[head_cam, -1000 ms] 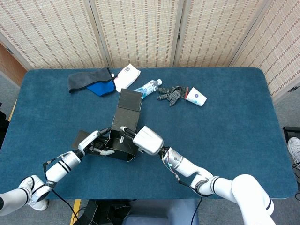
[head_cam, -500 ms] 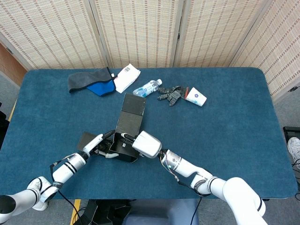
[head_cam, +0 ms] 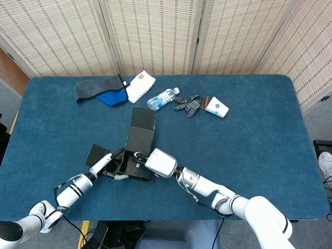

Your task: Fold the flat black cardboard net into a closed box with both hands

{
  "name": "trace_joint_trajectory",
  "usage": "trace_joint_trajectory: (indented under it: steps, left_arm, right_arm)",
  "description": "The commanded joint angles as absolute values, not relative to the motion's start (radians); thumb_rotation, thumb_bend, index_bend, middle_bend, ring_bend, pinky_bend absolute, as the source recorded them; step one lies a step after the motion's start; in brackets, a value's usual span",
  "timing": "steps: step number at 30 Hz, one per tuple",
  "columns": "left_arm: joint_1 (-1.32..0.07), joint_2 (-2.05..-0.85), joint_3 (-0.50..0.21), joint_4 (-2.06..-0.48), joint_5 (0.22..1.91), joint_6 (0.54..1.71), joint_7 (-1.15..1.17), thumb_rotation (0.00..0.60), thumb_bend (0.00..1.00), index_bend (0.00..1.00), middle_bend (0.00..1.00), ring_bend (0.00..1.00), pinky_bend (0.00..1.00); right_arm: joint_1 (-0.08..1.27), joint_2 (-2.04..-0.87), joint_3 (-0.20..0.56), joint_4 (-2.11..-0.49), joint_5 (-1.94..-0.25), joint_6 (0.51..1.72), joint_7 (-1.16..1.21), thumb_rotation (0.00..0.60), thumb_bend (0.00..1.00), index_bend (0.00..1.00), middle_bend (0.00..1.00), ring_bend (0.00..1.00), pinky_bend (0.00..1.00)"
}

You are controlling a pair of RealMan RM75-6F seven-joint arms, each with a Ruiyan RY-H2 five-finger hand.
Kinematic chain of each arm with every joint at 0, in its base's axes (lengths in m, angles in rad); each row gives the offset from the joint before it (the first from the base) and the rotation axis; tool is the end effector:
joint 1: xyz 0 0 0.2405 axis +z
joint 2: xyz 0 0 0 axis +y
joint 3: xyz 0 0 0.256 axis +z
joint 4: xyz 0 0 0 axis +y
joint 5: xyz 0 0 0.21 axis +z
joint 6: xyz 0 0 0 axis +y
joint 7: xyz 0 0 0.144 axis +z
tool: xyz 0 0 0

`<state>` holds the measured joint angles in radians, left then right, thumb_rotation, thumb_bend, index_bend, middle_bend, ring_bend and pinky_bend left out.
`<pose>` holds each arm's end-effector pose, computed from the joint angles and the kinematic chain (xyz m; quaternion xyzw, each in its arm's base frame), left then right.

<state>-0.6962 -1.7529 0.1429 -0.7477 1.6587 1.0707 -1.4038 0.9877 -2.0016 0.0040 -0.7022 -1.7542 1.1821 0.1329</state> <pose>-0.2503 0.3349 -0.0518 -0.5595 -0.6793 -0.4614 0.1121 -0.0678 -0.3422 -0.1159 0.8335 -0.1049 0.4841 0.2448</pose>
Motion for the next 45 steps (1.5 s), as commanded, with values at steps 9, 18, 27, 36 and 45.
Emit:
trace_joint_trajectory:
  steps: [9,18,27,36,45]
  left_arm:
    - [-0.697,-1.754,0.146,-0.75,1.669,1.083,-1.405,0.6,0.17,0.11,0.12,0.61,0.93]
    - [-0.719,-1.744,0.144,-0.775,1.676,1.071,-1.405,0.6,0.16,0.04,0.08,0.6,0.93]
    - [-0.726,-1.739,0.146,-0.784,1.672,1.057,-1.409,0.6,0.17,0.02,0.06,0.61,0.93]
    - [-0.72,-1.741,0.139,-0.789,1.665,1.068,-1.405,0.6,0.17,0.07,0.06,0.61,0.93]
    - [-0.711,-1.741,0.14,-0.795,1.66,1.07,-1.397,0.6,0.16,0.11,0.07,0.62,0.93]
  right_arm:
    - [1.004,-1.984,0.007,-0.726,-1.756,1.176,0.129,0.6,0.17,0.23,0.24,0.78,0.85]
    - [1.015,-1.983,0.002,-0.731,-1.755,1.156,0.118,0.6,0.19,0.23,0.24,0.78,0.85]
    - [1.021,-1.973,-0.002,-0.745,-1.75,1.128,0.109,0.6,0.25,0.25,0.28,0.79,0.86]
    - [1.047,-1.952,0.009,-0.775,-1.738,1.083,0.097,0.6,0.34,0.31,0.32,0.81,0.87]
    - [1.065,-1.921,0.022,-0.818,-1.722,1.046,0.083,0.6,0.41,0.33,0.33,0.82,0.87]
